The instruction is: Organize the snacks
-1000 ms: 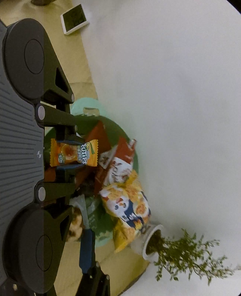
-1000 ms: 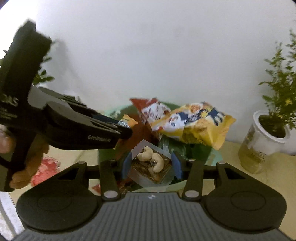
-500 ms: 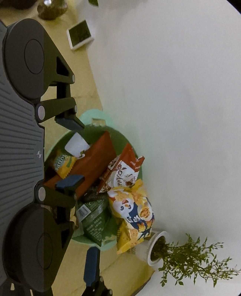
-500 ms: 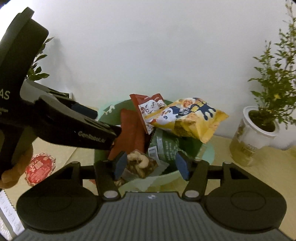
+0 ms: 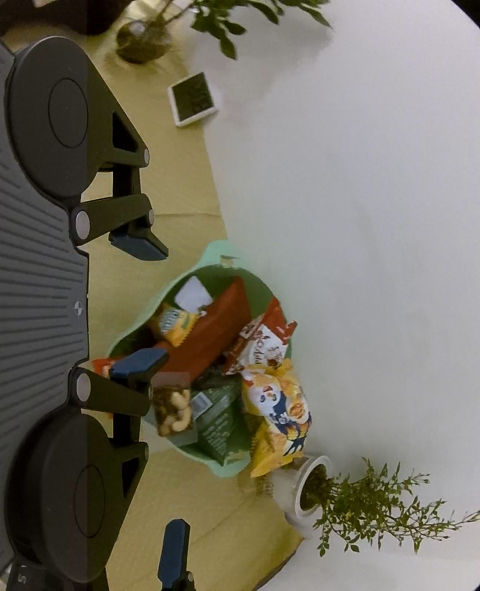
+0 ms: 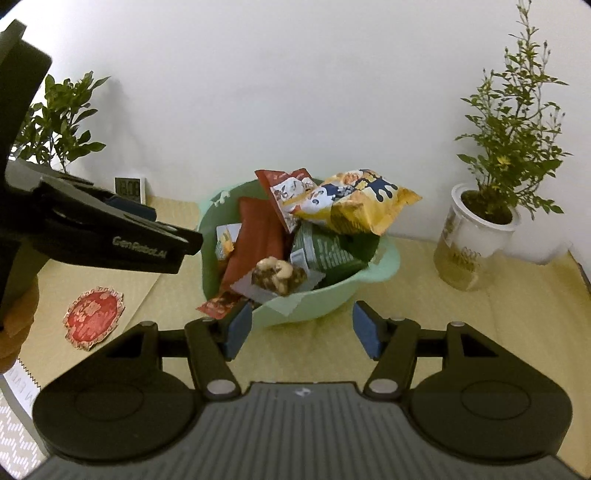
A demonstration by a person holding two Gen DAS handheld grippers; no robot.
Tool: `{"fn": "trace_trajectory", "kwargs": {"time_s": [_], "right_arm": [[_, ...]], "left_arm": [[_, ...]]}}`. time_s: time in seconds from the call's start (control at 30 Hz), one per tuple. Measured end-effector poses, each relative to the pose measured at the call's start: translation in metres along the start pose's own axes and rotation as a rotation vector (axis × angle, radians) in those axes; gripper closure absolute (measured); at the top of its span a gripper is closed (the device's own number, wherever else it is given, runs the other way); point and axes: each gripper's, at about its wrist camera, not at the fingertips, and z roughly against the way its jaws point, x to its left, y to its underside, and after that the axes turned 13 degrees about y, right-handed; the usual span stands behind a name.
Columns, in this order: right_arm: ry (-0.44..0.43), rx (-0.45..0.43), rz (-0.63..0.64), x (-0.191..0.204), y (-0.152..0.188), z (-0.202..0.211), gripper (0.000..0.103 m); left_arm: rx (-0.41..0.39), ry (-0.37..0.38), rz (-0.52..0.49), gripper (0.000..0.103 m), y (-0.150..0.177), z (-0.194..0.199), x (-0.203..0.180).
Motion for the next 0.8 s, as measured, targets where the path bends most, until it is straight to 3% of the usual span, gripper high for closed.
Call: {"fn": "trace_trajectory", "kwargs": {"time_s": [0.8], "right_arm": [[0.021, 0.072, 0.051, 0.018, 0.031, 0.017, 0.03]], "left_arm": [[0.003, -0.012, 0.113, 0.0, 0.048, 0.027, -0.004]]}}
